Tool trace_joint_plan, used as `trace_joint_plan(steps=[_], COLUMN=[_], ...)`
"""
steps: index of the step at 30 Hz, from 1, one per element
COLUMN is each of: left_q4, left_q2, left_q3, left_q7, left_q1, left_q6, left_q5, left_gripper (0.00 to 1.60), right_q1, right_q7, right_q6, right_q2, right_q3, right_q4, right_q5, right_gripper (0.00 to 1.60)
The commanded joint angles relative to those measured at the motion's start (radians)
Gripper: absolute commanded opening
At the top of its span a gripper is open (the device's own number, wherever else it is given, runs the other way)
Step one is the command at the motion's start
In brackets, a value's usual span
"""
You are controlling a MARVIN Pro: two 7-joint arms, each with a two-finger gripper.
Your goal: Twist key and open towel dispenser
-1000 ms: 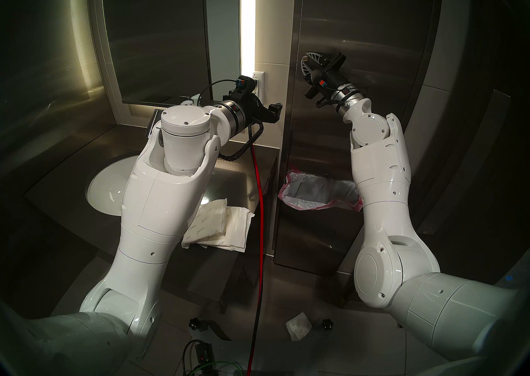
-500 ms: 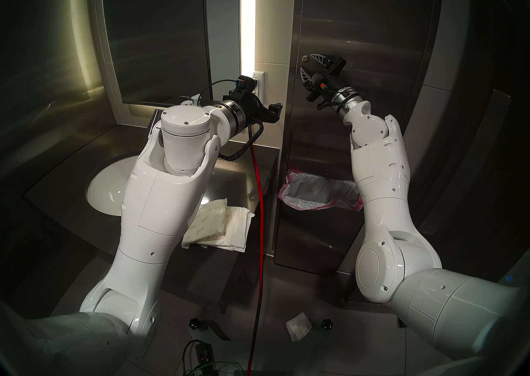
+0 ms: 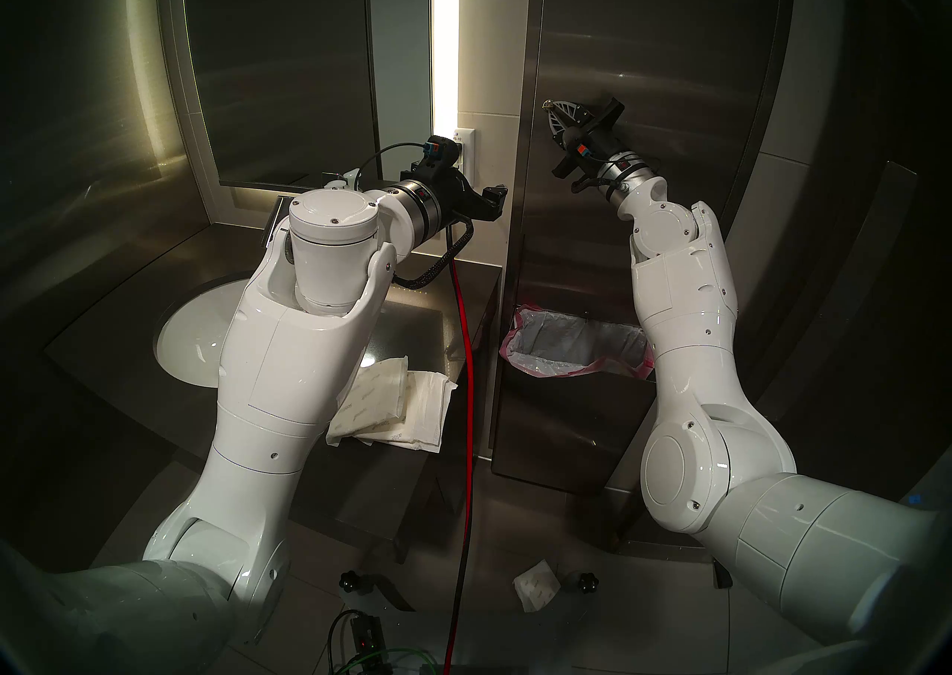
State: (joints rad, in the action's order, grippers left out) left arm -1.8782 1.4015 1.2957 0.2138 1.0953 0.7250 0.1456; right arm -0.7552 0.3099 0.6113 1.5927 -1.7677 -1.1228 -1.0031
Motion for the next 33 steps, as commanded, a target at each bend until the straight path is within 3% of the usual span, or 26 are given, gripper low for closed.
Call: trace_joint_plan(steps=[1,3,5,9,10,13,14,15,22,23,24,26,33], left_q4=[-0.007,-0.007,-0.007,-0.007,-0.007,-0.007,-0.007,-0.007,-0.007,-0.007,-0.007,-0.007,-0.007], left_q2=[0.002,0.002,0.002,0.002,0.002,0.002,0.002,0.002,0.002,0.002,0.002,0.002,0.002], left_q3=[0.004,0.004,0.004,0.004,0.004,0.004,0.004,0.004,0.004,0.004,0.004,0.004,0.004], left_q7=[-0.001,-0.001,-0.001,-0.001,-0.001,-0.001,-0.001,-0.001,-0.001,-0.001,-0.001,-0.001,-0.001], left_q1=[-0.020,-0.020,-0.020,-0.020,-0.020,-0.020,-0.020,-0.020,-0.020,-0.020,-0.020,-0.020,-0.020], left_q6=[-0.001,0.000,0.000,0.000,0.000,0.000,0.000,0.000,0.000,0.000,0.000,0.000,0.000], left_q5=[-0.002,-0.002,-0.002,-0.002,-0.002,-0.002,-0.002,-0.002,-0.002,-0.002,-0.002,-0.002,-0.002], left_gripper=[1.60,1.60,1.60,1.60,1.60,1.60,1.60,1.60,1.60,1.60,1.60,1.60,1.60], right_q1=[0.032,0.034,0.033,0.031,0.030,0.028,0.026,0.024,0.029,0.031,0.031,0.031,0.038], right_q7=[-0.013,-0.010,-0.011,-0.014,-0.014,-0.015,-0.013,-0.012,-0.016,-0.016,-0.017,-0.017,-0.021], right_q6=[0.009,0.014,0.015,0.016,0.016,0.015,0.015,0.016,0.019,0.020,0.021,0.022,0.025], right_q2=[0.009,0.009,0.011,0.013,0.013,0.014,0.013,0.012,0.006,0.006,0.006,0.006,0.009], right_q3=[0.009,0.012,0.013,0.013,0.012,0.009,0.008,0.007,-0.001,-0.003,-0.004,-0.006,-0.009], right_q4=[-0.011,-0.008,-0.009,-0.008,-0.008,-0.006,-0.008,-0.009,0.005,0.008,0.009,0.010,0.022], right_q5=[0.000,0.000,-0.002,-0.003,-0.004,-0.003,-0.002,-0.002,-0.006,-0.008,-0.009,-0.010,-0.012], right_gripper=[0.77,0.77,0.95,0.65,0.50,0.34,0.38,0.61,0.88,1.22,1.20,0.79,0.60])
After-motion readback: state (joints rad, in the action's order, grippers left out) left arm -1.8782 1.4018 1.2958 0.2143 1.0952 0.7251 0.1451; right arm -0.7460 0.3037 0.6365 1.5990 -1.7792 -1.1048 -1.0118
